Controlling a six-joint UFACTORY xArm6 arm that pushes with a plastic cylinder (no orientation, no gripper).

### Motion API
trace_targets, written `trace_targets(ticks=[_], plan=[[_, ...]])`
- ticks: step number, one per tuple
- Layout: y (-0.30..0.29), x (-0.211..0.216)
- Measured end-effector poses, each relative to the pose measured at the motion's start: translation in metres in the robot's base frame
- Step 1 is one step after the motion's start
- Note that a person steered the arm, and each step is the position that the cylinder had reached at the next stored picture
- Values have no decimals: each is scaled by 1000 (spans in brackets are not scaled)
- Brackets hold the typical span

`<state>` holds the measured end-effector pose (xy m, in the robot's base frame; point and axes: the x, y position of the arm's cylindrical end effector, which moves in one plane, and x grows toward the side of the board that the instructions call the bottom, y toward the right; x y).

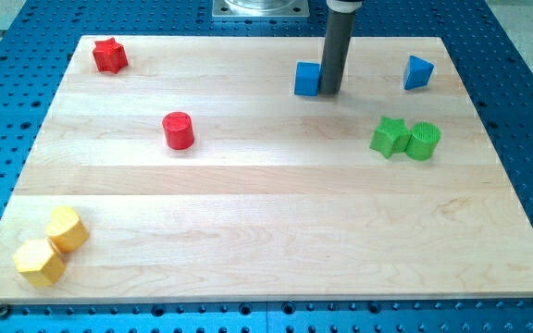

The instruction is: Push the blue cube towards the top center of the board

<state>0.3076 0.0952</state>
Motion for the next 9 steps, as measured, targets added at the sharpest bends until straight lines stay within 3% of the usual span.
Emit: trace_targets(ticks=[4, 5, 6, 7, 8, 9], plan=[[-5, -15], [-9, 27], [-50, 15], [-50, -44], [-40, -38], [8, -31]])
